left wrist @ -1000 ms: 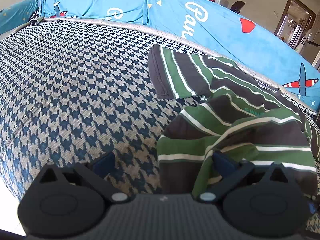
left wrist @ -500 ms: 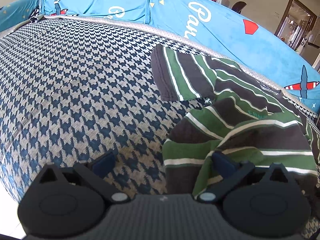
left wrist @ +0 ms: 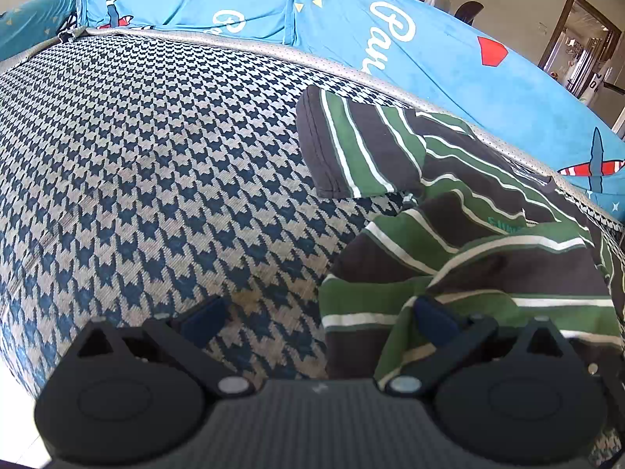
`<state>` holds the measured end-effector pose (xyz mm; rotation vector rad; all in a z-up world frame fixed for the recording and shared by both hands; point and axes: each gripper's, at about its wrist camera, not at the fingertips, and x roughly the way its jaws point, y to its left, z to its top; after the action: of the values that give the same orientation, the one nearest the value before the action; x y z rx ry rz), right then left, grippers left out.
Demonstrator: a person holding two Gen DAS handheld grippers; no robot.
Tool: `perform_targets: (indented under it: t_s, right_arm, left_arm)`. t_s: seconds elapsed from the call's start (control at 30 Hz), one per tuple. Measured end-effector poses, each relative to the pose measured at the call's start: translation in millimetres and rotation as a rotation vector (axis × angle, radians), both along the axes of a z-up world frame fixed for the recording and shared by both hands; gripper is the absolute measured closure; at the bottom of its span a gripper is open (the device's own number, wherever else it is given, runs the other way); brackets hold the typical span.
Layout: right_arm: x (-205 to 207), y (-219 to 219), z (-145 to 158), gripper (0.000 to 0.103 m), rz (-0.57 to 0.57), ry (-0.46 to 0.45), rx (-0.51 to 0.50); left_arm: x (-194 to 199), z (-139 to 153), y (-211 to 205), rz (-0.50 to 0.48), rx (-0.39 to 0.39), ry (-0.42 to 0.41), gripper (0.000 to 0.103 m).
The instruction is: Fold clothes
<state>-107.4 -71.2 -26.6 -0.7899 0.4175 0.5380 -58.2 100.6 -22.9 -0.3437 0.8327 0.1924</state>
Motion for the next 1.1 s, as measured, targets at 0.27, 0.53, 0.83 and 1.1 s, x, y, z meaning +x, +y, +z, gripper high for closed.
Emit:
perform_targets:
  t_s: [0.27,0.53,0.83,1.1]
  right_arm:
    - [10,6,-8,0.07,0.001,-0.019,0.004]
    - [13,6,-5,0.1,0.026,0.032,0.033]
    - [-18,-31,35,0.1,0.015,0.127,0.182]
    - [-72,-58,50,0.1,0.031,0.214,0.286]
  left_arm:
    - [1,0,0,-0.004,0.008,0.003,0.0]
    - [-1,2,-1,-0.003,-0.007,-0.003,0.0]
    - [-19,20,-3,-0.031,-0.003,-0.063,0.0]
    - [-47,31,-11,-0.076,0.008,-0.091,0.0]
